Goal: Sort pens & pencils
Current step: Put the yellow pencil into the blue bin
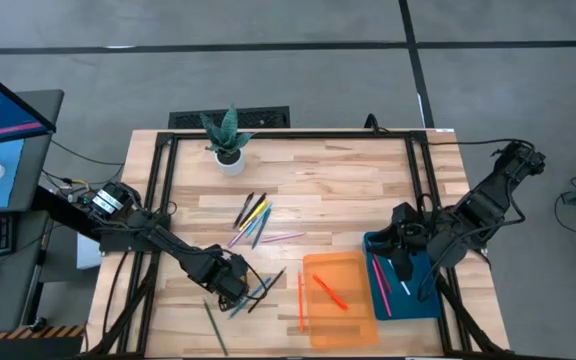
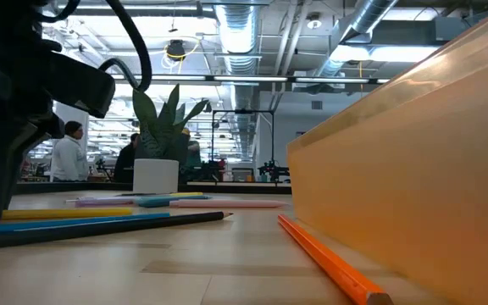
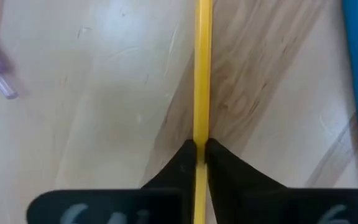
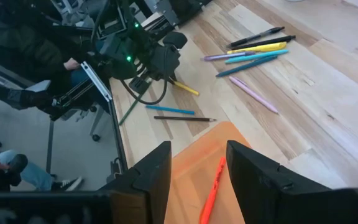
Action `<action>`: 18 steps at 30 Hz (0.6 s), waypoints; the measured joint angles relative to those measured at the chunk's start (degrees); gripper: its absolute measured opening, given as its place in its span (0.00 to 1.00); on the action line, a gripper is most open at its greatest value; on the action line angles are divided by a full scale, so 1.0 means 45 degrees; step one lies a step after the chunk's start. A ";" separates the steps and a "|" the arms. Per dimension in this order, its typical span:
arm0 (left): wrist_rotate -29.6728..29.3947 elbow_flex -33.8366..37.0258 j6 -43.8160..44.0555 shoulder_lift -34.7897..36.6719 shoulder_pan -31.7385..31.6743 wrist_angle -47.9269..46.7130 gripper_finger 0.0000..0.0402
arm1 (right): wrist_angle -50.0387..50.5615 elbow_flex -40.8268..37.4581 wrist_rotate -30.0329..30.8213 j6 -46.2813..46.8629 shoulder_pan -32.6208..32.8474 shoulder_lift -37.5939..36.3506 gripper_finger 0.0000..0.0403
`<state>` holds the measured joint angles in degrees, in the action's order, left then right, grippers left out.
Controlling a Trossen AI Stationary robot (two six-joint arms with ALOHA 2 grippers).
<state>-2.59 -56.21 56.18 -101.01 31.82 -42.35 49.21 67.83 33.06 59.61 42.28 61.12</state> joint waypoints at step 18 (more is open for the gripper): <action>-0.3448 -0.0833 0.1949 0.3570 -0.0443 0.0538 0.00 | -0.0117 0.0000 0.1419 -0.0182 -0.0012 0.0003 0.43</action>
<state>-18.11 -59.95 64.96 -84.95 29.83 -39.93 48.68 67.83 39.45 58.79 42.23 61.14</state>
